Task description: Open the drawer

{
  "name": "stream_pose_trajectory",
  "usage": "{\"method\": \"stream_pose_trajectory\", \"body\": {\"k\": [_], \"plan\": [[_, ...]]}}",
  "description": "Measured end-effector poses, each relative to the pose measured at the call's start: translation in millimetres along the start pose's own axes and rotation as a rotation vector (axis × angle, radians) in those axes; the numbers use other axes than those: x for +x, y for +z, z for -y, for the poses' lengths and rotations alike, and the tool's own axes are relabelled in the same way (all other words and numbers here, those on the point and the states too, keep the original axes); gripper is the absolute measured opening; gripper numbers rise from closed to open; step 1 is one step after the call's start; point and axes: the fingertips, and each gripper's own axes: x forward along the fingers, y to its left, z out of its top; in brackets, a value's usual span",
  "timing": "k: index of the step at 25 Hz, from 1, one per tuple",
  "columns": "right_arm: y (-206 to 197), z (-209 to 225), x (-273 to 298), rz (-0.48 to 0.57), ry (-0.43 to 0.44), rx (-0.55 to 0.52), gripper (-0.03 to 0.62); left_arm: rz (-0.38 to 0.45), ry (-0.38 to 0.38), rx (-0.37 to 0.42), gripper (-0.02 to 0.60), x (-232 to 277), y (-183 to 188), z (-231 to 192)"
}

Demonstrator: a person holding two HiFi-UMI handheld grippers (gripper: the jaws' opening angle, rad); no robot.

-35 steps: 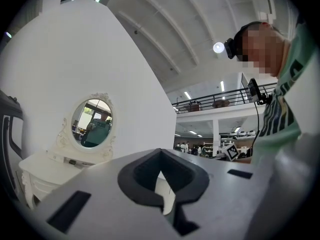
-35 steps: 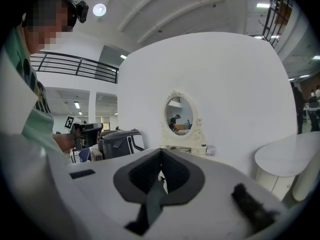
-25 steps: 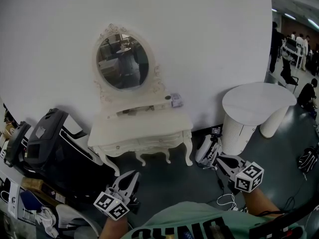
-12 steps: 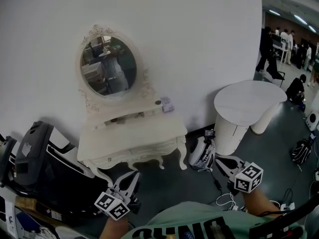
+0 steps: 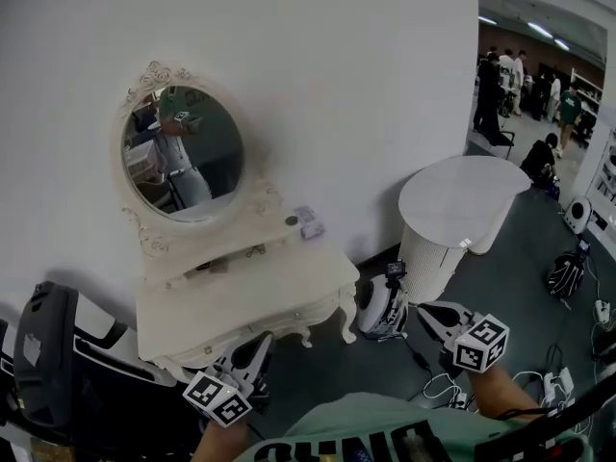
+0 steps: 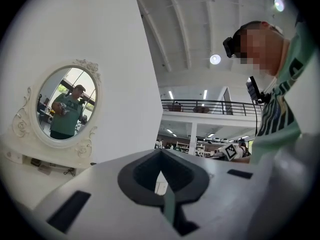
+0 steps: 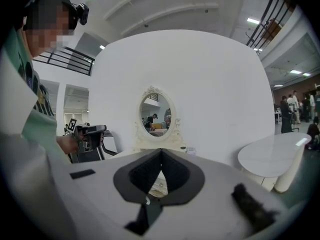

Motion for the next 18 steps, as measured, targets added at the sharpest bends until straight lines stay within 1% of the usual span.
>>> {"method": "stream_pose_trajectory", "body": {"k": [5,10,14,18], "plan": [[5,1,26,-0.013,-0.047,-0.001,0.011,-0.011,-0.027,-0.020,0.005,1,1,-40],[9,10,44,-0.027,-0.047,-0.008,0.011,-0.010,-0.034,-0.037,0.005,13,-2,-60],[9,36,55,-0.027,-0.017,-0.007,0.011,-0.020,-0.004,-0.036,0.005,35,-11,-66],[8,77,66,-0.028,0.044,-0.017,0.011,-0.015,0.044,-0.017,0.005,72,-15,-61]]}}
